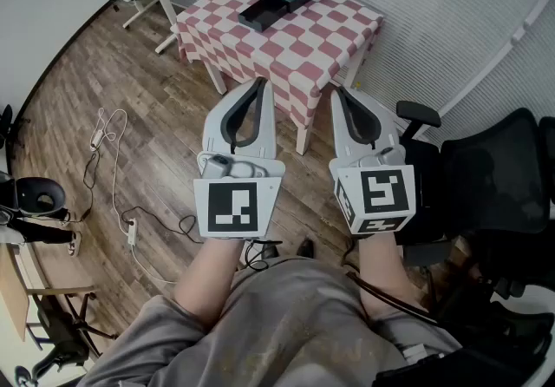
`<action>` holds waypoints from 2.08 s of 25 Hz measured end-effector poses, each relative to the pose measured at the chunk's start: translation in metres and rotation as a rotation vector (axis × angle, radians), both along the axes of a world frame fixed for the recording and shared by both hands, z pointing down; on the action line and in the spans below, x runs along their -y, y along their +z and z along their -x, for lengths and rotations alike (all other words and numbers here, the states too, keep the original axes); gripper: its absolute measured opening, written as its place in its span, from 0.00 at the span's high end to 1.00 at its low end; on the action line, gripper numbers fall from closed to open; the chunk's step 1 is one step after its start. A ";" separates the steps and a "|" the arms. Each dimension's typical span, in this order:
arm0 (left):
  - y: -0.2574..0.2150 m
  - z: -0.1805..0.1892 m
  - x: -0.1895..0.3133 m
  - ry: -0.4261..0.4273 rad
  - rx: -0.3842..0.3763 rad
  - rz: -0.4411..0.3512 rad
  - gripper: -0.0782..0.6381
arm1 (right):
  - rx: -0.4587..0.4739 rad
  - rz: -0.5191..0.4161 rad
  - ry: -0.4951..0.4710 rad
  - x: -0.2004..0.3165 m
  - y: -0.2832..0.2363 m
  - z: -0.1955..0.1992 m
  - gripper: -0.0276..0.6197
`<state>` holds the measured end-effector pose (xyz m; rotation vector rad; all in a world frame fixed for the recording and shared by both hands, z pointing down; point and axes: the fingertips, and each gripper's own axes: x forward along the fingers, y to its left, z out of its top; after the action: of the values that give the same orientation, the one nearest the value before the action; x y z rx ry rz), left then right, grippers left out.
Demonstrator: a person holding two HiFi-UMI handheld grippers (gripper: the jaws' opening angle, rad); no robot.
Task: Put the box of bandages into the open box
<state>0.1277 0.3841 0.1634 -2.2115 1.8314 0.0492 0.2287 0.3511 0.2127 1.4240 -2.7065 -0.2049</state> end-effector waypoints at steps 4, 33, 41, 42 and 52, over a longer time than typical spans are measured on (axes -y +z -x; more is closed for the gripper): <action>0.002 -0.008 0.004 -0.004 0.006 -0.004 0.89 | 0.003 0.001 -0.006 0.004 0.003 -0.007 0.92; 0.026 0.122 0.193 -0.010 -0.017 0.022 0.89 | 0.004 0.031 0.012 0.204 0.028 0.125 0.91; 0.013 0.167 0.252 0.043 -0.054 -0.022 0.89 | -0.017 -0.039 0.076 0.257 0.005 0.163 0.91; 0.013 0.170 0.258 0.048 -0.061 -0.024 0.89 | -0.026 -0.043 0.078 0.261 0.005 0.166 0.91; 0.042 0.172 0.318 0.086 -0.095 0.046 0.89 | -0.061 0.016 0.128 0.312 0.032 0.158 0.90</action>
<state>-0.0442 0.0656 0.2054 -2.3562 1.8016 0.1324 0.0707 0.0387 0.2445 1.5534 -2.5521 -0.2146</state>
